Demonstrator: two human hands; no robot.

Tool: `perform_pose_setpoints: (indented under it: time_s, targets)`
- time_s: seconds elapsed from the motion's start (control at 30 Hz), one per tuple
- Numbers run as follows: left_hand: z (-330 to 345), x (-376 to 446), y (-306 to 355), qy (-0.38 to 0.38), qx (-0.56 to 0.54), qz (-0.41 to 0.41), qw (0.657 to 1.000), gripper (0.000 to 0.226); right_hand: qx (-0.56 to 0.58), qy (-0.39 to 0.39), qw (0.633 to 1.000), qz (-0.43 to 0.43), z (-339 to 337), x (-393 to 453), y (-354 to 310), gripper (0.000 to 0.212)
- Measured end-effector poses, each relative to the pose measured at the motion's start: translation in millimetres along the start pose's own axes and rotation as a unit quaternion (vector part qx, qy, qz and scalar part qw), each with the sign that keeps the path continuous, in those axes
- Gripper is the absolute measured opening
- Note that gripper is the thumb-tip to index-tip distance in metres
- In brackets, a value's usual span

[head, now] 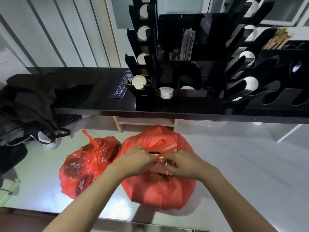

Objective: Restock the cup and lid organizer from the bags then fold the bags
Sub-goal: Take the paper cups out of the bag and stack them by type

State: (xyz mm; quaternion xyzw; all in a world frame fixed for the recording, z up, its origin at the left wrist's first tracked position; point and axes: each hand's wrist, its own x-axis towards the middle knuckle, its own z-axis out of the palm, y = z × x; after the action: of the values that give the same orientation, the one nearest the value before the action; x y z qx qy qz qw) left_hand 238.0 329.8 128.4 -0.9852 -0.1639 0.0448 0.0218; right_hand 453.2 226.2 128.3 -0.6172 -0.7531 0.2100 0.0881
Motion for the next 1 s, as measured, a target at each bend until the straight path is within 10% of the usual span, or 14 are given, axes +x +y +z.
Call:
perform_pose_setpoints:
  time_s: [0.33, 0.57, 0.73, 0.87, 1.0]
  targets:
    - [-21, -25, -13, -0.026, 0.091, -0.258, 0.961, 0.019, -0.085, 0.172, 0.965, 0.181, -5, -14, 53, 0.011]
    - [-12, -11, 6, 0.115, 0.080, -0.151, 0.978, 0.039, -0.119, 0.303, 0.945, 0.013, -6, -2, 37, 0.016]
    - [-21, 6, 33, -0.012, -0.132, -0.087, 0.987, 0.017, 0.001, 0.174, 0.978, -0.114, -1, 4, 16, 0.027]
    - [-4, 8, 38, -0.094, -0.109, -0.016, 0.990, 0.021, 0.038, -0.025, 0.999, 0.010, -1, 0, 13, 0.026]
    - [1, -3, 27, -0.044, -0.010, -0.044, 0.998, 0.013, -0.027, -0.007, 0.996, 0.081, -1, -5, 27, 0.029]
